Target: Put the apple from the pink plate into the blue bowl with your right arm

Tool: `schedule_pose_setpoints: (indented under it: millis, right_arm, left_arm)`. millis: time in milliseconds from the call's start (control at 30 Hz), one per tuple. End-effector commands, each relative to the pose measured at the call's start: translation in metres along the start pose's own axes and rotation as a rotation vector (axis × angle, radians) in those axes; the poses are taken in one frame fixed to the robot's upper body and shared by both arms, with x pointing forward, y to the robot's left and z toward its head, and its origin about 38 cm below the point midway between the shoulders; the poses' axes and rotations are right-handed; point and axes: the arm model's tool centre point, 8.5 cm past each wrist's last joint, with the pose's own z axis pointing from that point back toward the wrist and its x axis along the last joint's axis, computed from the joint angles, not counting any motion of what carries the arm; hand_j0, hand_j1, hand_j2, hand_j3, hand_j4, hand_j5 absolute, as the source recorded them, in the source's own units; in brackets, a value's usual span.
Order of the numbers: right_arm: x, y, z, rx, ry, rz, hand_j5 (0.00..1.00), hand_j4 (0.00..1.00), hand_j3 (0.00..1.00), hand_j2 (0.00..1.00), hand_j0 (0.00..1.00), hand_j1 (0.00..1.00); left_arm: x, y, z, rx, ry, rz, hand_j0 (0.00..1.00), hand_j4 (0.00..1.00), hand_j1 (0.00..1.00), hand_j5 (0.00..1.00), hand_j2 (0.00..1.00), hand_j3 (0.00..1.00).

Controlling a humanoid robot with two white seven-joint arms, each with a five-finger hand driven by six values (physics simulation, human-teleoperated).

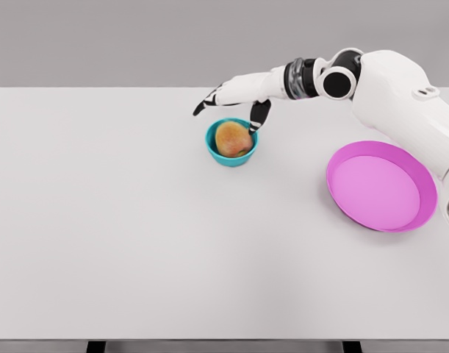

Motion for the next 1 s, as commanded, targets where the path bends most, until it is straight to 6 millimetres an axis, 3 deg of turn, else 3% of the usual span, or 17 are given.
schedule_pose_setpoints:
  millis: [0,100,167,233,367,433,533,700,900,967]
  right_arm:
    - [0.004,-0.005,0.002,-0.018,-0.014,0.002,1.00,1.00,1.00,1.00,1.00,1.00]
    - [0.006,-0.006,0.007,-0.037,-0.031,0.002,1.00,1.00,1.00,1.00,1.00,1.00]
    - [0.011,-0.005,0.035,-0.060,-0.057,0.035,1.00,1.00,1.00,1.00,1.00,1.00]
    - [0.016,0.000,0.097,-0.089,-0.063,0.091,1.00,1.00,1.00,1.00,1.00,1.00]
    - [0.038,0.030,0.180,-0.099,-0.059,0.124,1.00,1.00,1.00,1.00,1.00,1.00]
    - [0.039,0.047,0.217,-0.104,-0.010,0.112,1.00,1.00,1.00,1.00,1.00,1.00]
    - [0.032,0.052,0.239,-0.148,0.020,0.042,1.00,1.00,1.00,1.00,1.00,1.00]
    - [0.033,0.062,0.232,-0.138,-0.016,0.001,1.00,1.00,1.00,1.00,1.00,1.00]
    - [0.032,0.046,0.234,-0.228,0.001,-0.017,1.00,1.00,1.00,1.00,1.00,1.00]
    - [0.029,0.049,0.232,-0.224,0.022,-0.043,1.00,1.00,1.00,1.00,1.00,1.00]
  left_arm:
    - [0.000,0.000,0.000,0.000,0.000,0.001,1.00,1.00,1.00,1.00,1.00,1.00]
    - [0.000,0.000,0.000,0.000,0.001,0.001,1.00,1.00,1.00,1.00,1.00,1.00]
    - [0.000,0.000,0.000,0.000,0.000,0.001,1.00,1.00,1.00,1.00,1.00,1.00]
    - [0.000,0.000,0.000,0.000,0.000,0.001,1.00,1.00,1.00,1.00,1.00,1.00]
    - [0.000,0.000,0.000,0.000,0.000,0.001,1.00,1.00,1.00,1.00,1.00,1.00]
    - [0.000,0.000,0.000,0.000,0.000,0.001,1.00,1.00,1.00,1.00,1.00,1.00]
    - [0.000,0.000,0.000,0.000,0.000,0.001,1.00,1.00,1.00,1.00,1.00,1.00]
    - [0.000,0.000,0.000,0.000,0.000,0.001,1.00,1.00,1.00,1.00,1.00,1.00]
    - [0.000,0.000,0.000,0.000,0.000,0.001,1.00,1.00,1.00,1.00,1.00,1.00]
    - [0.000,0.000,0.000,0.000,0.000,0.001,1.00,1.00,1.00,1.00,1.00,1.00]
